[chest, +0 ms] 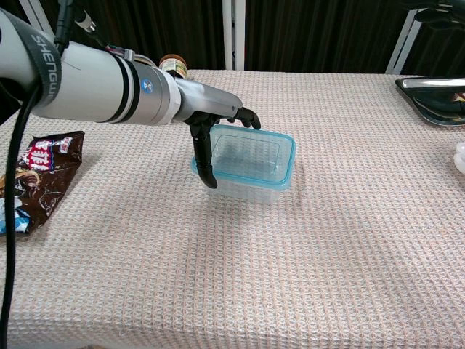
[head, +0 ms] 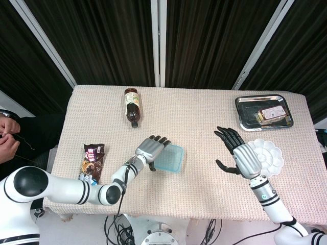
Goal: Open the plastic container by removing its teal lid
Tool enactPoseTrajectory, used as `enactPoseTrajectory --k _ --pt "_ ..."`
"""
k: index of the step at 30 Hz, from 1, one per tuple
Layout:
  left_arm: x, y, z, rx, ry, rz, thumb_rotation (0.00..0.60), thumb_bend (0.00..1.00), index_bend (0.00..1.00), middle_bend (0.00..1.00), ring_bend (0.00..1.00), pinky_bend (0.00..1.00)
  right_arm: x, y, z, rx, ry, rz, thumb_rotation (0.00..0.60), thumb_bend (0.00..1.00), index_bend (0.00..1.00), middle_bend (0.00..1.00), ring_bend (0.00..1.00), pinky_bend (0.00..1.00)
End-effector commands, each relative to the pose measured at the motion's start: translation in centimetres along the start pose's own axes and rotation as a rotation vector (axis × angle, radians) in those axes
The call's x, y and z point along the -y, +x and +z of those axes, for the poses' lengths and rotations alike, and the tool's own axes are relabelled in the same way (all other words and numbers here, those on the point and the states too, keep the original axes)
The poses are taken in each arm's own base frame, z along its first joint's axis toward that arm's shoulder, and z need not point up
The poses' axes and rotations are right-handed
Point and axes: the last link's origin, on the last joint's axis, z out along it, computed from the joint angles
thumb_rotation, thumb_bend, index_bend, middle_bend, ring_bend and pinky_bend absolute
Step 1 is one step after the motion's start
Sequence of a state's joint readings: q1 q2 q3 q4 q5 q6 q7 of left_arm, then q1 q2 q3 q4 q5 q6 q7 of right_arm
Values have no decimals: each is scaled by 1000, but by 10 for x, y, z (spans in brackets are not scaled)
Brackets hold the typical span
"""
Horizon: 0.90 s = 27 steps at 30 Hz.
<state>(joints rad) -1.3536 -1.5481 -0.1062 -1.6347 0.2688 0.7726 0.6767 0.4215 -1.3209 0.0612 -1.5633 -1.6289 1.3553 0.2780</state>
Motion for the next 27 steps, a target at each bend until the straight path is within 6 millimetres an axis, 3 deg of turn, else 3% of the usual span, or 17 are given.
enactPoseTrajectory --k 1,7,11,16,21,27 --pt "-1 0 1 -4 2 -7 600 42 12 61 0 118 3 -5 -1 23 5 10 600 244 0 0 0 0" --pt "-5 -3 2 -27 2 -12 600 42 128 193 85 177 17 -46 -5 122 65 -4 600 244 0 0 0 0" --pt "-8 -5 2 -33 6 -15 600 42 164 241 125 276 23 -71 -2 91 102 -35 600 240 0 0 0 0" --pt "-12 -7 1 -32 10 -26 600 42 173 258 132 305 26 -94 0 25 125 -96 600 96 0 5 0 0" --pt "-16 -9 -1 -30 9 -52 600 42 173 258 132 305 28 -111 4 -14 121 -126 600 26 20 142 0 0" --pt "-18 -9 0 -30 11 -66 600 42 172 255 132 305 31 -124 12 -21 132 -123 600 26 113 215 5 0"
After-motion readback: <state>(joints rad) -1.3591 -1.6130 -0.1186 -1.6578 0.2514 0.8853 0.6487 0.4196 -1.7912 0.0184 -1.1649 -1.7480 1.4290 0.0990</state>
